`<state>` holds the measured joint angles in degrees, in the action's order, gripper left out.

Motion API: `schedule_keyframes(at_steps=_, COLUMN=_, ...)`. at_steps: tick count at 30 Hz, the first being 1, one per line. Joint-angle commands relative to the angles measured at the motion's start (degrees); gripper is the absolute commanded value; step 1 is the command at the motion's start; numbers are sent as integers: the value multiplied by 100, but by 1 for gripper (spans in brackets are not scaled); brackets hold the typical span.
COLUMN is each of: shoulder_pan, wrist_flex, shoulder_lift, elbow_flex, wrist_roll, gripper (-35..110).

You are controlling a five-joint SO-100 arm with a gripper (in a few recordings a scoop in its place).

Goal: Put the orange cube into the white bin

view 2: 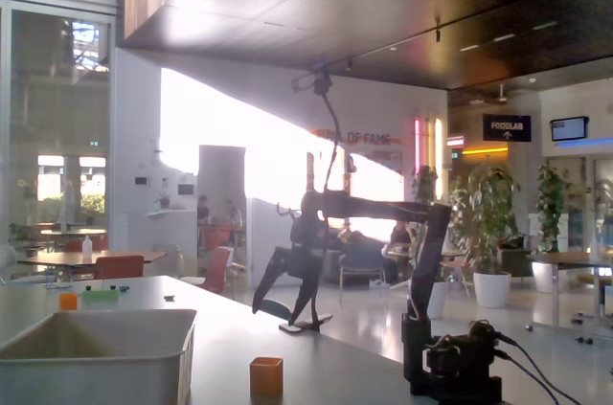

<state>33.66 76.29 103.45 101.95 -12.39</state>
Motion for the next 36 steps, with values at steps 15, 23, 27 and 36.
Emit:
schedule_keyframes(at_steps=15, shoulder_pan=9, wrist_flex=9, shoulder_lift=-1389, elbow_flex=-422, wrist_roll=35, gripper=56)
schedule_keyframes(at_steps=23, shoulder_pan=9, wrist_flex=9, shoulder_lift=-2312, elbow_flex=-1002, wrist_roll=35, gripper=56)
schedule_keyframes(at_steps=27, shoulder_pan=9, wrist_flex=9, shoulder_lift=-2558, elbow_flex=-1072, wrist_roll=26, gripper=56)
schedule_keyframes(at_steps=36, shoulder_pan=18, wrist_flex=-18, shoulder_lift=-2865, elbow_flex=-1055, wrist_roll=-18, gripper=56)
